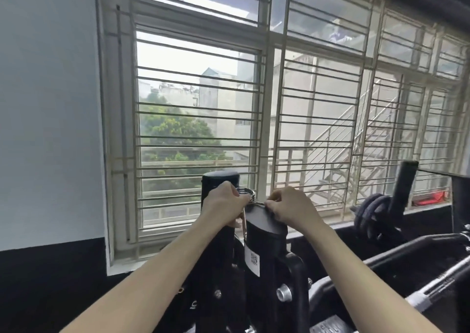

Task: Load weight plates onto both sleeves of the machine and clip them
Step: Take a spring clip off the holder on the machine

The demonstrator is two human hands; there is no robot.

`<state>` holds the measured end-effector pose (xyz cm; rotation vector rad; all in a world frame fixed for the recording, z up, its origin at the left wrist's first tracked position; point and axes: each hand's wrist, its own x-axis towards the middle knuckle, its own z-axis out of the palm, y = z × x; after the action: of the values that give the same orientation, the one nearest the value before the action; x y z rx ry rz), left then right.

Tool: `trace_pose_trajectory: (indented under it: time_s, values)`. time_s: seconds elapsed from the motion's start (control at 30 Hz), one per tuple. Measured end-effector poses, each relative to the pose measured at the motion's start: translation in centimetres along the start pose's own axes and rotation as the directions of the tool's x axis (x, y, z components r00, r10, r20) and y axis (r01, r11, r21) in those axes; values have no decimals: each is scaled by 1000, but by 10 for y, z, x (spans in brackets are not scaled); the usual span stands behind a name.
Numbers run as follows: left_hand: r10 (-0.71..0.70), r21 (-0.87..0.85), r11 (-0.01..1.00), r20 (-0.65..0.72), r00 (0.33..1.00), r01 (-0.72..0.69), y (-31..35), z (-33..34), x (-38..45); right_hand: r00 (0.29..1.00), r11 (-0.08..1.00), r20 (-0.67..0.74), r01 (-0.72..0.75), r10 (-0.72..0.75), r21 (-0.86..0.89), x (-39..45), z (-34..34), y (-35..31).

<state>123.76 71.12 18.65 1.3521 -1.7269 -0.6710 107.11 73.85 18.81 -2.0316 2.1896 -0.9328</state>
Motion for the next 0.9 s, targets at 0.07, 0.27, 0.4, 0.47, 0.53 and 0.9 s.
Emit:
trace_pose_trajectory:
  time_s: [0.07, 0.27, 0.4, 0.47, 0.53, 0.9]
  values:
    - [-3, -14, 1000, 26, 1000, 3, -1, -1, 4, 1000, 1000, 25, -5, 5, -19, 1, 0, -2]
    - [0, -41, 999, 33, 999, 1, -9, 0, 7, 997, 998, 75, -5, 9, -57, -1, -4, -8]
    - [-4, -50, 999, 44, 999, 6, -9, 0, 6, 996, 995, 82, -25, 33, -96, -3, -3, -11]
    - [-3, -5, 1000, 32, 999, 3, -10, 0, 6, 996, 993, 70, -51, 59, -109, -3, -3, -11]
    - [-8, 27, 1000, 21, 1000, 7, -9, -1, 6, 996, 990, 43, -69, 75, -125, -4, -3, -10]
    - [71, 18, 997, 12, 997, -71, -47, -46, -21, 969, 958, -229, -25, 93, 285, -40, -16, -31]
